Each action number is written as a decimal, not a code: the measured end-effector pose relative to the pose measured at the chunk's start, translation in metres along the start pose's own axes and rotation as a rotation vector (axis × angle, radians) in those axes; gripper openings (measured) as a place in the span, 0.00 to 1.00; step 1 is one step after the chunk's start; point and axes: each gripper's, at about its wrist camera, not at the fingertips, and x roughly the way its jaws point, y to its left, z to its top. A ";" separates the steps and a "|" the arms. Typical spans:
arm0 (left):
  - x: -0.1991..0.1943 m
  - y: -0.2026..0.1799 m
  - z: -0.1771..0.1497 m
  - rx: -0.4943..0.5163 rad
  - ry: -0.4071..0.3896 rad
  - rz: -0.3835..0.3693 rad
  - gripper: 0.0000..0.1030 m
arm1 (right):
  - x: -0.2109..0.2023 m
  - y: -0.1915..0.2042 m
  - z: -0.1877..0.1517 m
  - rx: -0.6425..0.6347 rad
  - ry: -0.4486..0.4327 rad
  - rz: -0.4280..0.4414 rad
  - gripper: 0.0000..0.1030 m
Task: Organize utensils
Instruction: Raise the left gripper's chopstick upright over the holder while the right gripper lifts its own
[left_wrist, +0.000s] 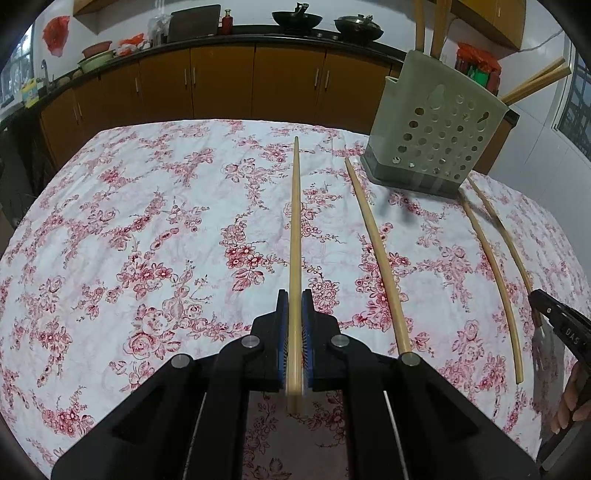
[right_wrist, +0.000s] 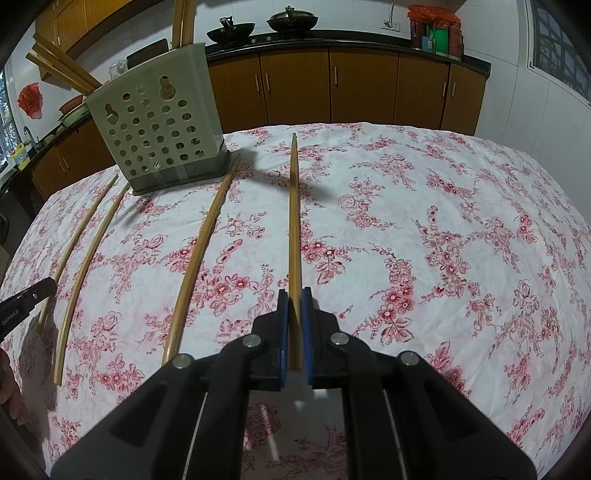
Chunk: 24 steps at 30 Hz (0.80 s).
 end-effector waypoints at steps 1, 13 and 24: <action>-0.001 0.000 -0.001 0.005 0.000 0.001 0.08 | 0.000 0.000 -0.001 0.000 0.000 0.001 0.09; -0.005 0.001 -0.005 0.022 0.003 -0.007 0.08 | -0.001 0.000 -0.001 0.000 -0.001 0.001 0.09; -0.008 -0.001 -0.009 0.052 0.004 0.014 0.08 | -0.001 -0.001 -0.002 0.002 -0.001 0.005 0.09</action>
